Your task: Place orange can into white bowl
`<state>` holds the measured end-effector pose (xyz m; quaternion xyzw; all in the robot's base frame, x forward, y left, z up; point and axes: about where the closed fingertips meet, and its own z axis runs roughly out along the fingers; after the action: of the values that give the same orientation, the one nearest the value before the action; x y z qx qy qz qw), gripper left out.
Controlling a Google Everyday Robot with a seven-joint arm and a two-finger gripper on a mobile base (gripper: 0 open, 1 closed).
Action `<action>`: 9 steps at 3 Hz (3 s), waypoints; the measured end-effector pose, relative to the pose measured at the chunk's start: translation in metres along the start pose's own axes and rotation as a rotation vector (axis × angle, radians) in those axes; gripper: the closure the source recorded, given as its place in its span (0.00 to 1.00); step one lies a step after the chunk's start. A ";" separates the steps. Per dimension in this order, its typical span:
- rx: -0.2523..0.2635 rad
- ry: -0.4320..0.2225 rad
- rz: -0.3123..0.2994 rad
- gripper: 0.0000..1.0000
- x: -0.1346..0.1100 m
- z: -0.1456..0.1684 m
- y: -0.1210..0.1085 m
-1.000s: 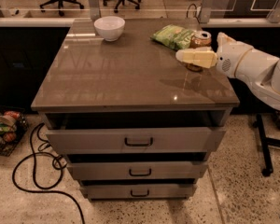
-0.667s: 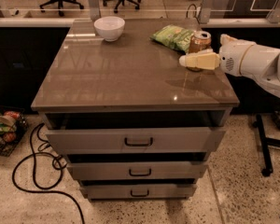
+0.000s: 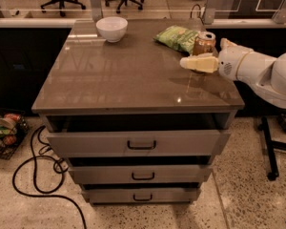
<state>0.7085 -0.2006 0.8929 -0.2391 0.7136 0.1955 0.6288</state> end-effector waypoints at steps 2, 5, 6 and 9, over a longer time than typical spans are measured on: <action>-0.004 -0.046 0.020 0.16 0.005 0.013 0.000; -0.015 -0.048 0.020 0.86 0.003 0.019 0.006; -0.019 -0.048 0.020 1.00 0.003 0.021 0.008; -0.104 -0.116 -0.070 1.00 -0.115 0.071 0.046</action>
Offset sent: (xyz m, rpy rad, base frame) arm 0.0088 0.0036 -0.0055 0.0385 -0.0231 -0.0033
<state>0.7495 -0.1111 0.9968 -0.2845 0.6562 0.2237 0.6621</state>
